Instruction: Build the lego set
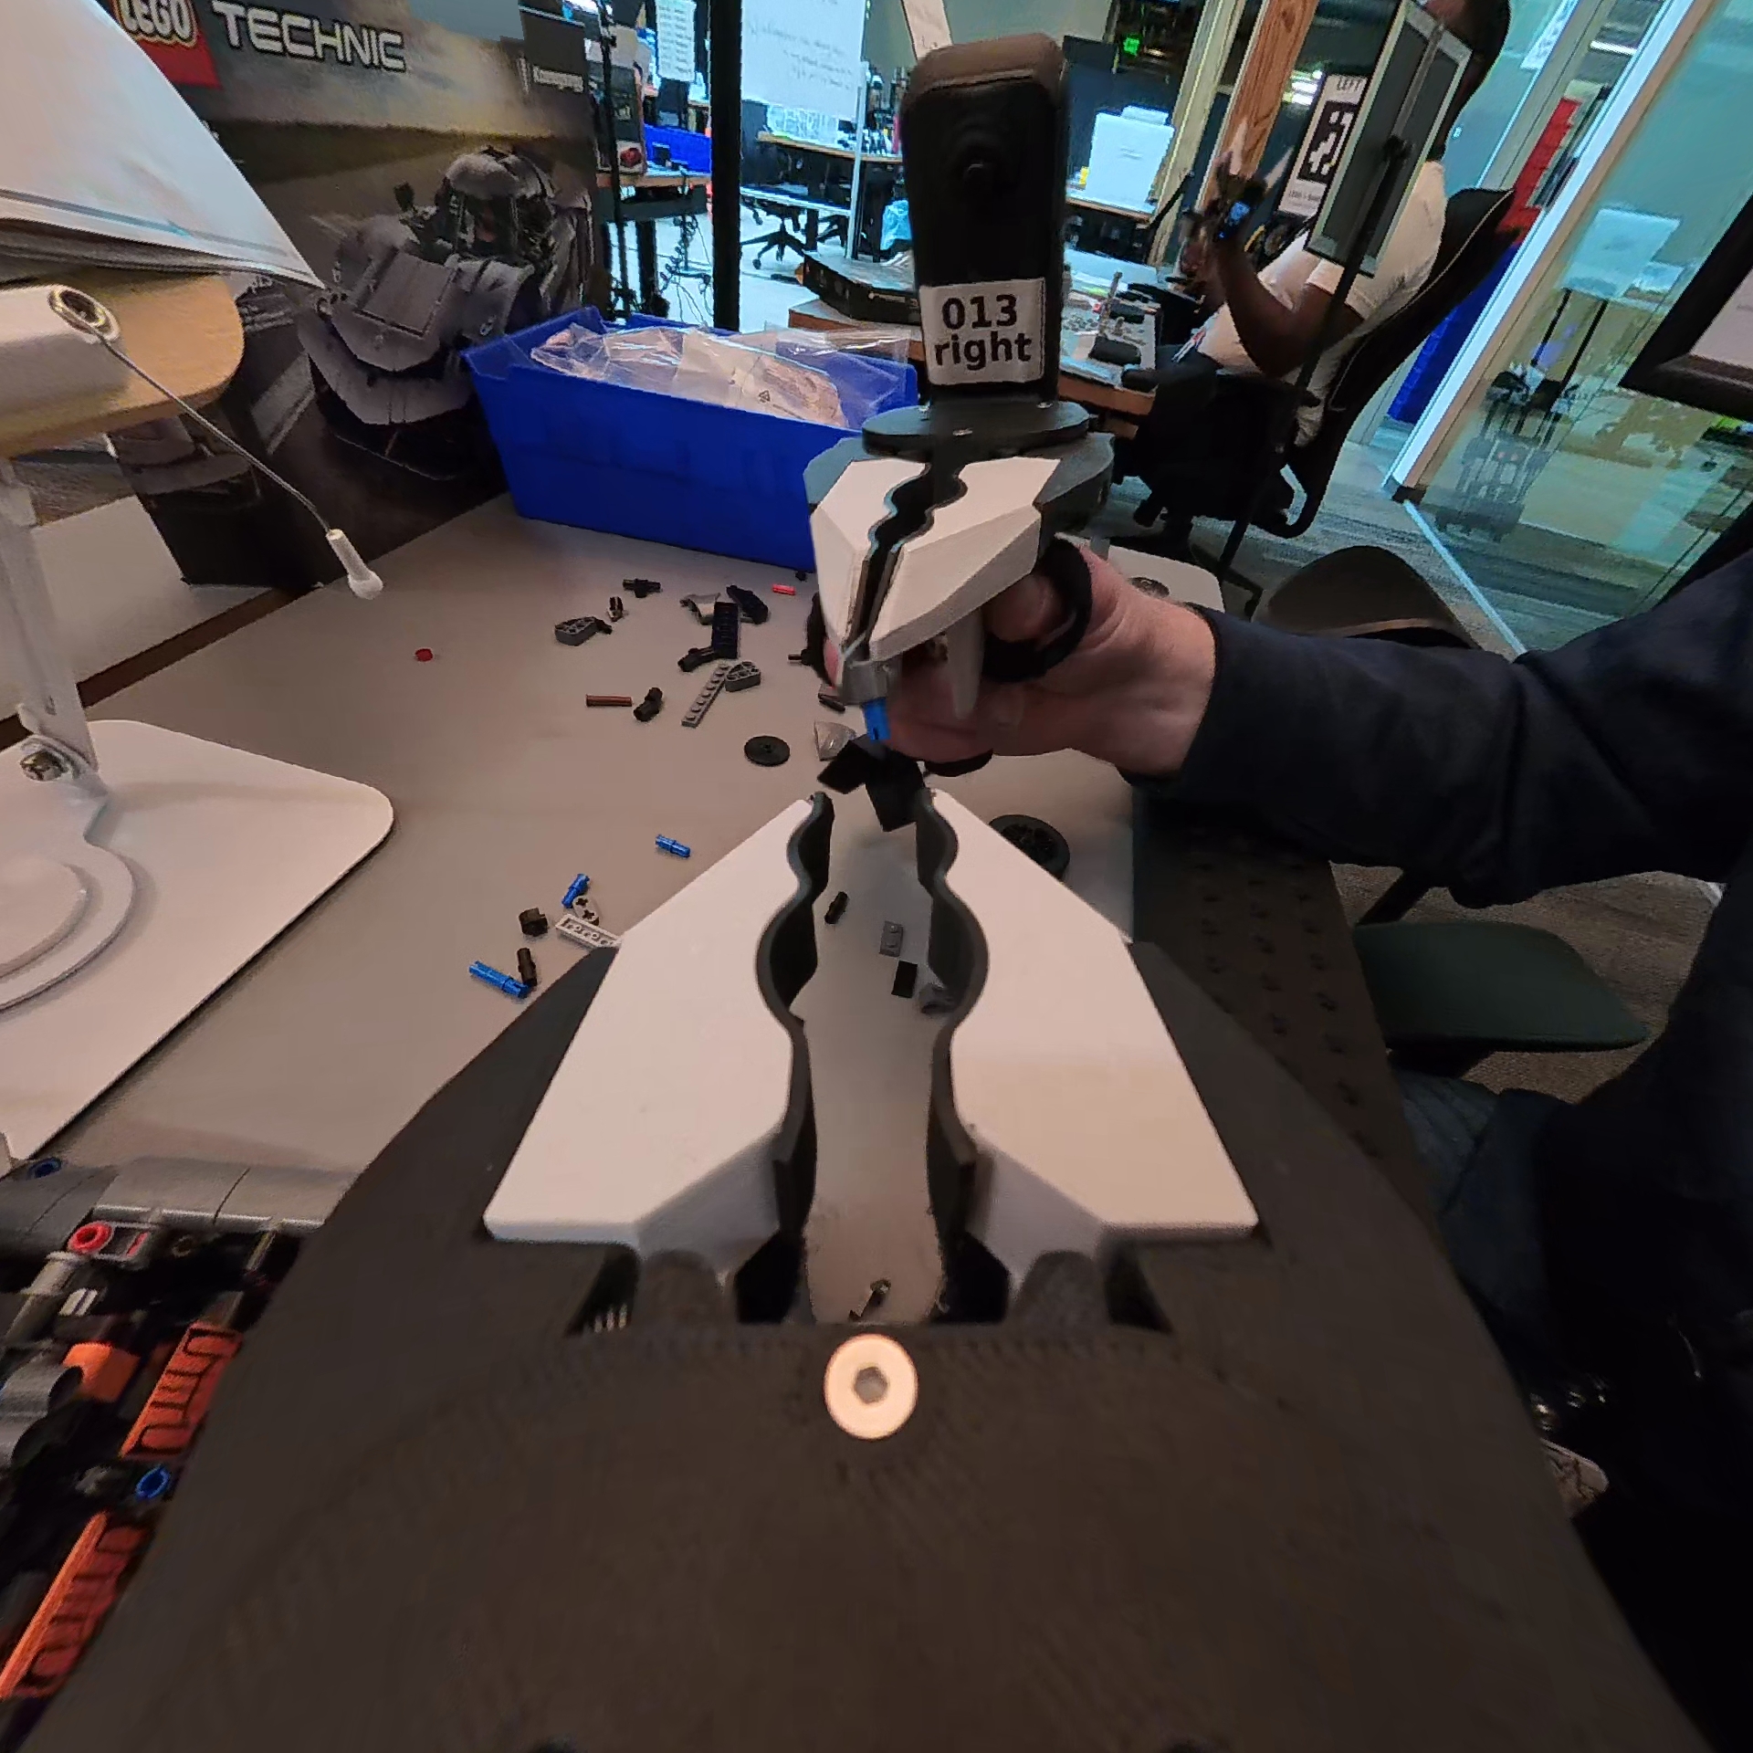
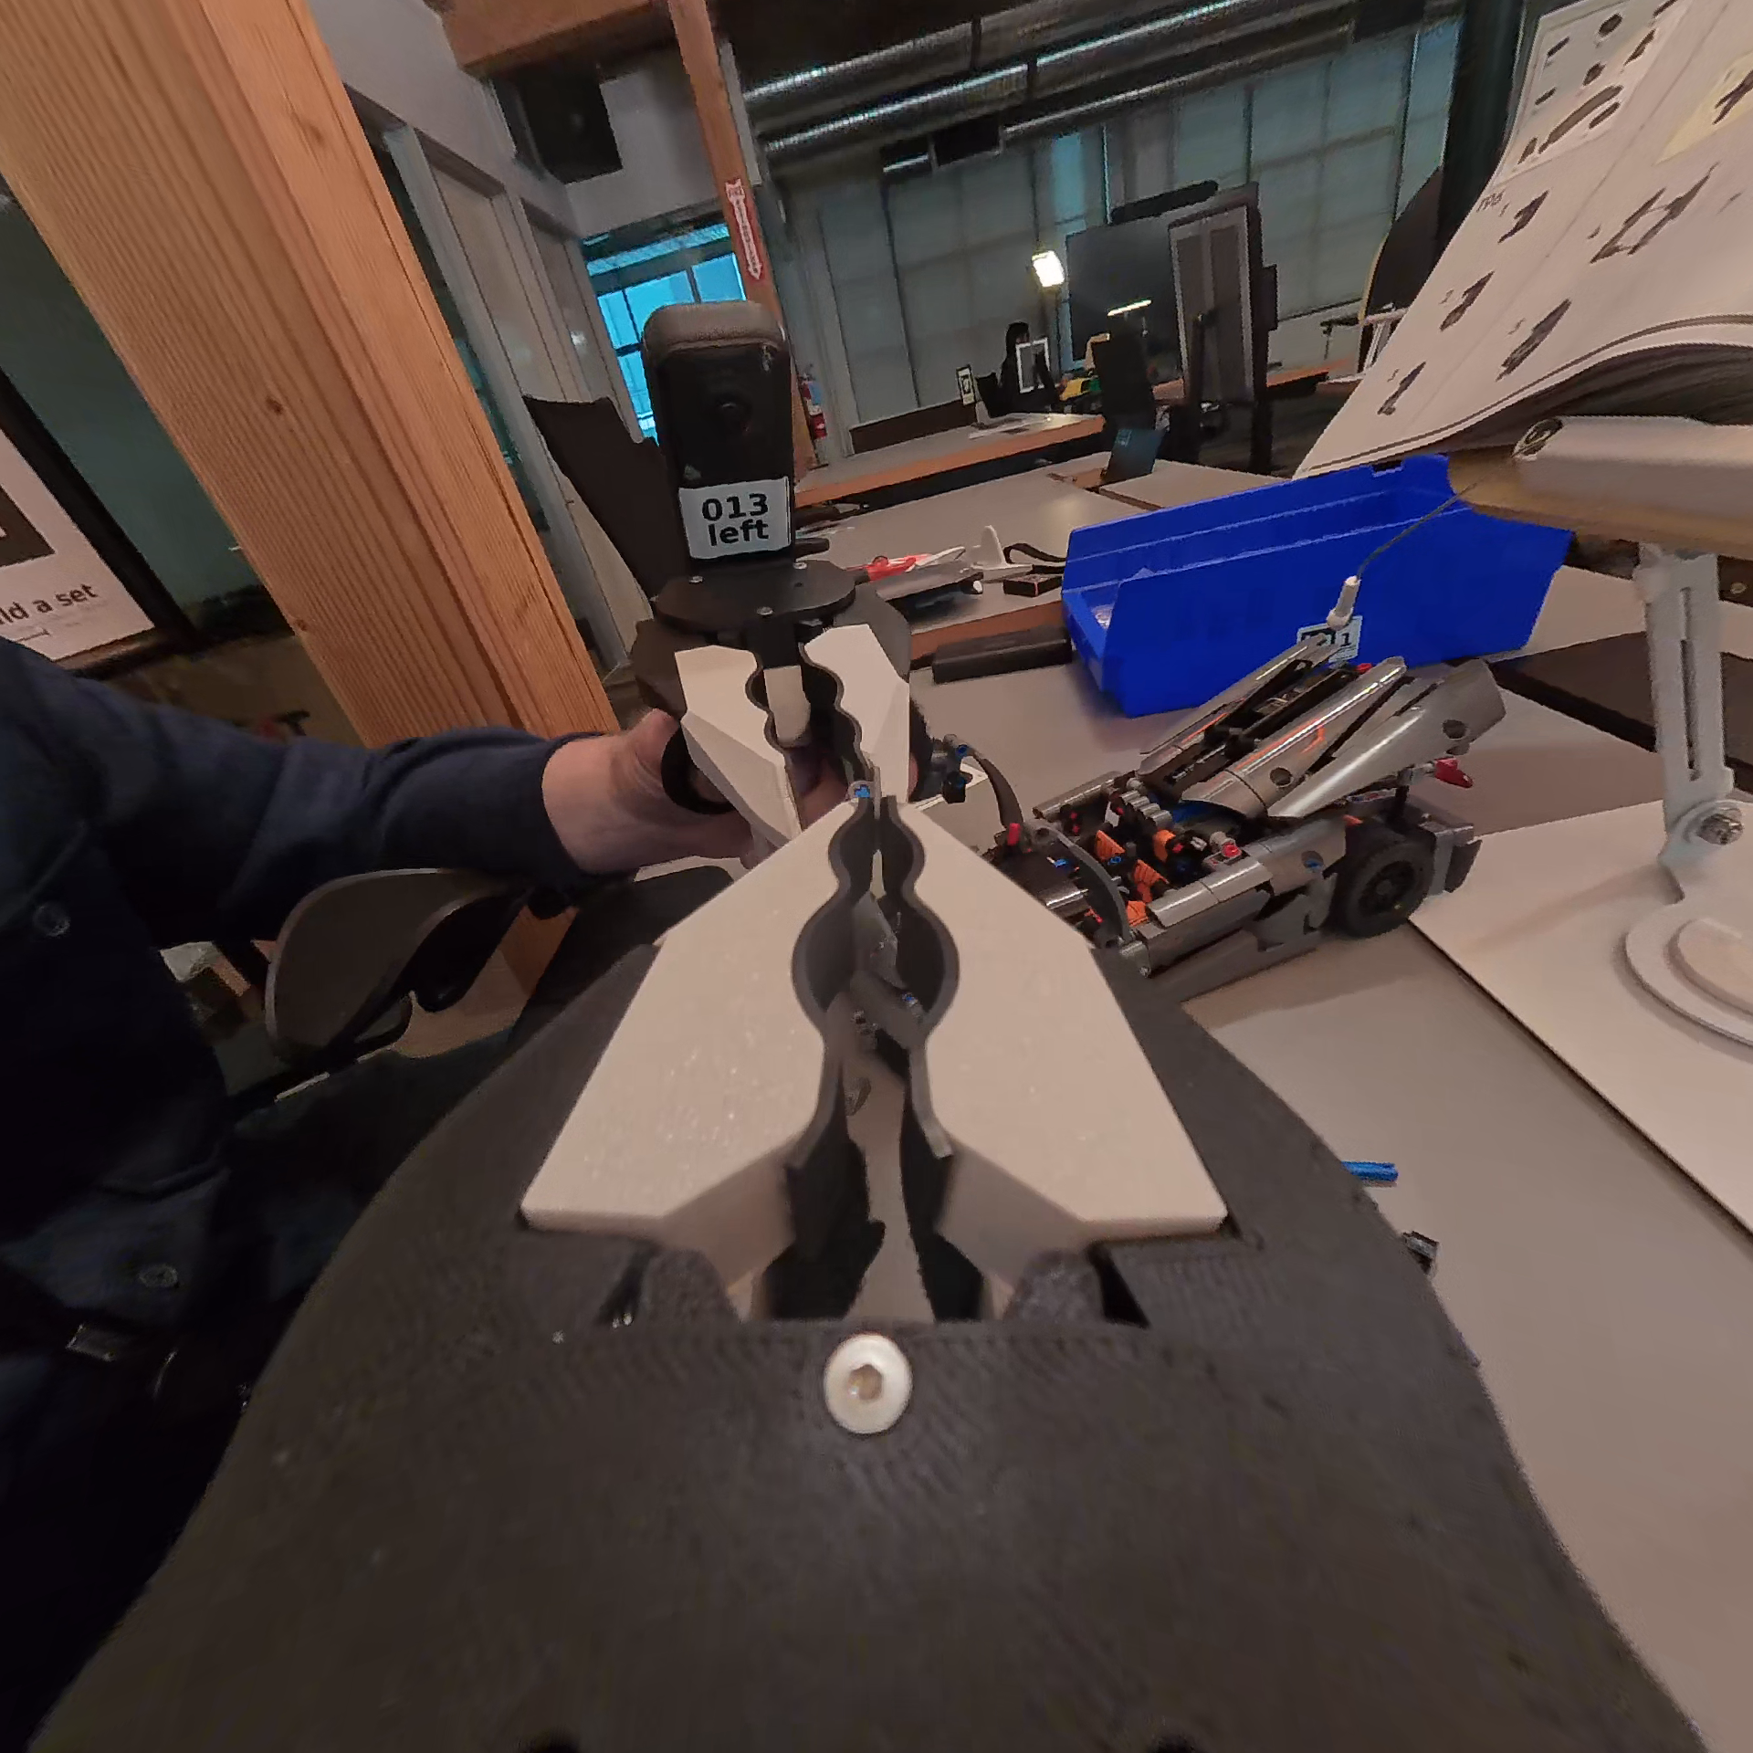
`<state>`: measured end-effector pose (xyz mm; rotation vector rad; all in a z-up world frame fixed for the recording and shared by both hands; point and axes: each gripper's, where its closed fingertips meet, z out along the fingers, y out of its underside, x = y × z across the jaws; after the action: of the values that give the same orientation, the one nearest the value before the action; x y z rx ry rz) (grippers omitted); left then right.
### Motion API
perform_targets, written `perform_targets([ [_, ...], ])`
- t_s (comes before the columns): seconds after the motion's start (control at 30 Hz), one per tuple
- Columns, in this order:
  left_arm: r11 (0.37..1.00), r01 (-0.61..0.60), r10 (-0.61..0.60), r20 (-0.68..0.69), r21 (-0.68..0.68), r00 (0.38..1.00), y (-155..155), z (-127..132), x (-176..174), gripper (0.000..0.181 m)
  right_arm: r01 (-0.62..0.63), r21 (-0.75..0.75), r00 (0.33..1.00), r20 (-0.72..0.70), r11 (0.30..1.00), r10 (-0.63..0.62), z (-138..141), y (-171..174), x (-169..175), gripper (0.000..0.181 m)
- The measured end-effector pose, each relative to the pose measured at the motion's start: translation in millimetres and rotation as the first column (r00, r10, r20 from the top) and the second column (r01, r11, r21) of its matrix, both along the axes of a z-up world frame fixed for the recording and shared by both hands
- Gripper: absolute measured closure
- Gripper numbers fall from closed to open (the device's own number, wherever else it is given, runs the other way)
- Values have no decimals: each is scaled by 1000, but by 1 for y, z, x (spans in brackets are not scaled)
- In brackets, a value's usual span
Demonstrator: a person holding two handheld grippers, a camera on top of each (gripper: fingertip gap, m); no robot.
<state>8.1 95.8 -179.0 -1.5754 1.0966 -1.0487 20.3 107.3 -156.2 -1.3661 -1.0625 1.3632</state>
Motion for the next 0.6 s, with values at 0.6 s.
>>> perform_targets([
  [0.6, 999, 23, -21, 37, -32, 999, -3, 4, 2, 180, -70, -26, 996, 53, 997, 71, -15, -11, -12, 181],
])
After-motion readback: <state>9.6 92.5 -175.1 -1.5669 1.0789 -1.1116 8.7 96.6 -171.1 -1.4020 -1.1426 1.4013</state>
